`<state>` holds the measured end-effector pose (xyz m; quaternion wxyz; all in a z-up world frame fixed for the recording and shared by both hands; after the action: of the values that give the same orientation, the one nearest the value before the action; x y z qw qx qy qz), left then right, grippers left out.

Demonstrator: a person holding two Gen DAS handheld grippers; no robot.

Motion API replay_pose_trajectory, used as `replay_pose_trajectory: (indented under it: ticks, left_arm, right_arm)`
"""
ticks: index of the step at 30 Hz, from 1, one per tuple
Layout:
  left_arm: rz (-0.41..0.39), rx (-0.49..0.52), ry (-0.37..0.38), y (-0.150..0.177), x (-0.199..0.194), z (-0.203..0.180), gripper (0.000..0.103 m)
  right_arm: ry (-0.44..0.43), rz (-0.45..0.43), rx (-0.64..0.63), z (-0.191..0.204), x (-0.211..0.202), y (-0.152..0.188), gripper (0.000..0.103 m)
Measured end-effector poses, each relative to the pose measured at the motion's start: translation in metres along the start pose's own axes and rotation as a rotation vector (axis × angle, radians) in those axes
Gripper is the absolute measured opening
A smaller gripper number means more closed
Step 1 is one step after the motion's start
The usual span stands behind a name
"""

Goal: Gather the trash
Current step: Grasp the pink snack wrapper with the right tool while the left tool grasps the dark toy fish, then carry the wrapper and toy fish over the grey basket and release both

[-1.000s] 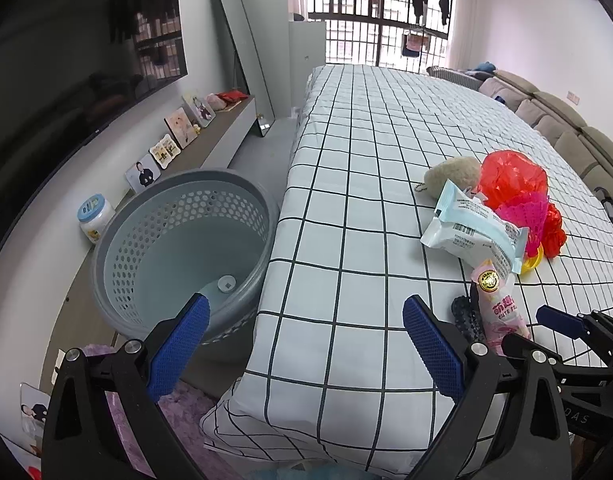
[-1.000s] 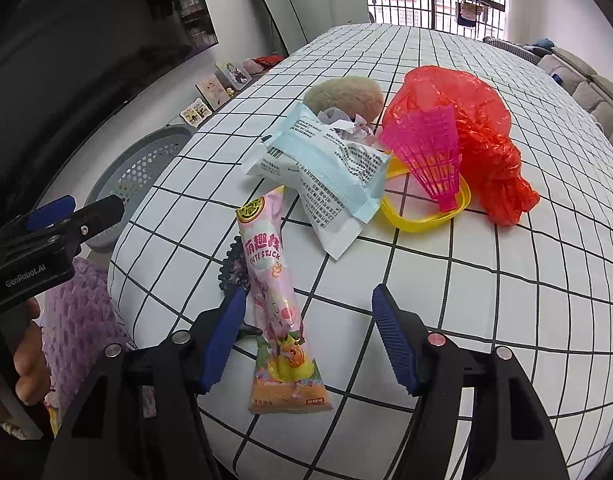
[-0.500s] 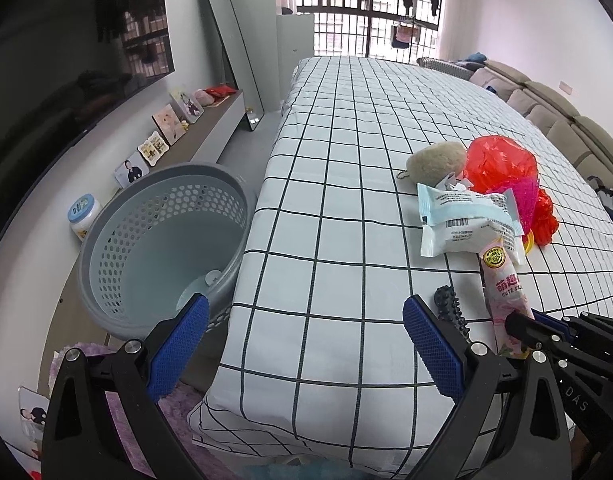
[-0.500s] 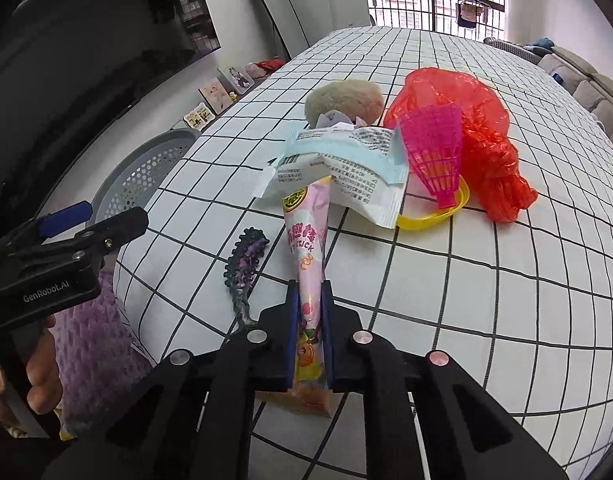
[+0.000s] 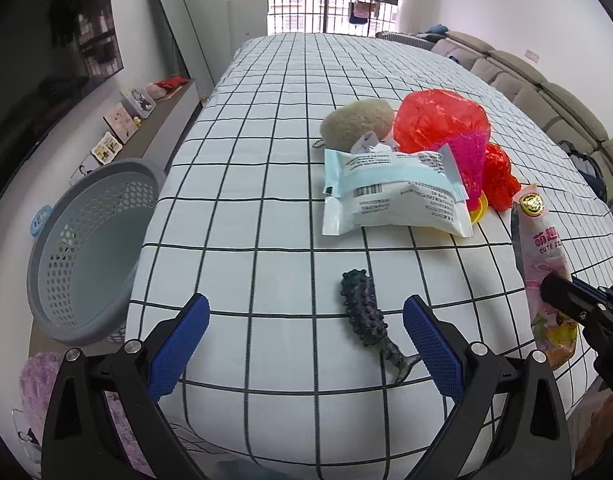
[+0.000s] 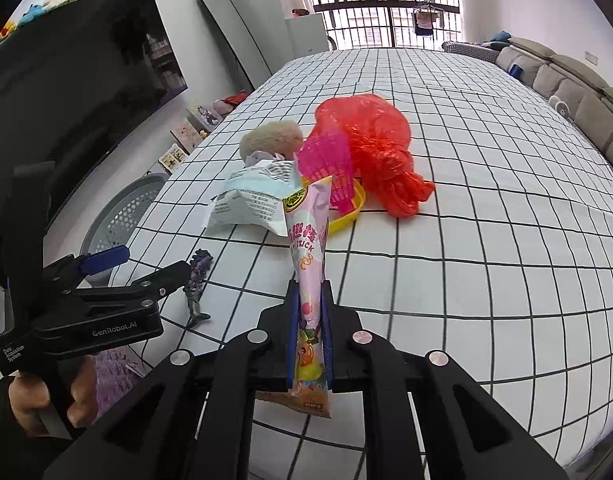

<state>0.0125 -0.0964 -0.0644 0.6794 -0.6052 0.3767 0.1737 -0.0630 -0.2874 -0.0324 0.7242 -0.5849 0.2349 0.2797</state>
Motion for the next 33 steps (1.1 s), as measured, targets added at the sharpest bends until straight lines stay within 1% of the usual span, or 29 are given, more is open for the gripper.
replay_pose_trajectory:
  ticks: [3, 7, 10, 11, 12, 13, 14, 15, 16, 18, 19, 20, 22, 27, 33]
  left_arm:
    - [0.017, 0.019, 0.007, 0.000, 0.008, -0.010, 0.095]
    - [0.064, 0.019, 0.018, 0.005, 0.021, -0.018, 0.095]
    - [0.074, 0.014, 0.025, 0.007, 0.024, -0.019, 0.095]
    - [0.074, 0.015, 0.029, 0.007, 0.024, -0.021, 0.093]
    - [0.070, 0.019, 0.038, 0.008, 0.023, -0.022, 0.086]
    - [0.073, 0.027, 0.046, 0.008, 0.024, -0.023, 0.081]
    - [0.069, 0.040, 0.035, 0.008, 0.023, -0.025, 0.076]
    - [0.062, 0.049, 0.037, 0.008, 0.022, -0.027, 0.069]
    - [0.057, 0.054, 0.042, 0.008, 0.021, -0.028, 0.064]
    - [0.051, 0.059, 0.050, 0.008, 0.019, -0.031, 0.042]
    - [0.047, 0.059, 0.057, 0.008, 0.018, -0.031, 0.034]
    - [0.047, 0.058, 0.067, 0.008, 0.017, -0.031, 0.023]
    - [0.050, 0.051, 0.085, 0.009, 0.015, -0.030, 0.021]
    - [0.030, 0.046, 0.082, 0.008, 0.008, -0.021, 0.021]
    - [-0.019, 0.029, 0.027, 0.001, -0.012, 0.006, 0.021]
  right_arm:
    - [0.010, -0.006, 0.021, -0.010, -0.004, 0.003, 0.010]
    - [0.014, 0.000, 0.044, -0.020, -0.003, 0.006, 0.010]
    - [0.012, -0.004, 0.051, -0.024, -0.005, 0.007, 0.010]
    - [0.012, -0.005, 0.054, -0.024, -0.005, 0.008, 0.010]
    - [0.012, -0.006, 0.057, -0.025, -0.006, 0.009, 0.010]
    - [0.011, -0.007, 0.059, -0.025, -0.006, 0.009, 0.010]
    - [0.010, -0.007, 0.060, -0.025, -0.006, 0.009, 0.010]
    - [0.008, -0.006, 0.060, -0.025, -0.005, 0.010, 0.010]
    - [0.008, -0.005, 0.061, -0.025, -0.005, 0.010, 0.010]
    - [0.006, -0.004, 0.064, -0.024, -0.004, 0.010, 0.010]
    - [0.005, -0.003, 0.064, -0.024, -0.003, 0.010, 0.010]
    - [0.004, -0.003, 0.064, -0.023, -0.003, 0.010, 0.010]
    - [0.003, -0.004, 0.064, -0.022, -0.003, 0.010, 0.010]
    - [-0.007, -0.004, 0.057, -0.013, -0.001, 0.007, 0.010]
    - [-0.036, -0.014, 0.035, 0.009, 0.003, -0.003, 0.010]
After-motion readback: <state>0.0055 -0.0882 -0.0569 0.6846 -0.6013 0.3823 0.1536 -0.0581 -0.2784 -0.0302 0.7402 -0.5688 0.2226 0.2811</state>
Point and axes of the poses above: each gripper's, at about its wrist camera, not at the fingertips, and x roughly the way its jaws point, z to its left, y to its underside, the point moved 3 cm from there along x, roughly the way its jaws point, and after that the axes turned 7 degrees about -z, right-handed, at the moved point
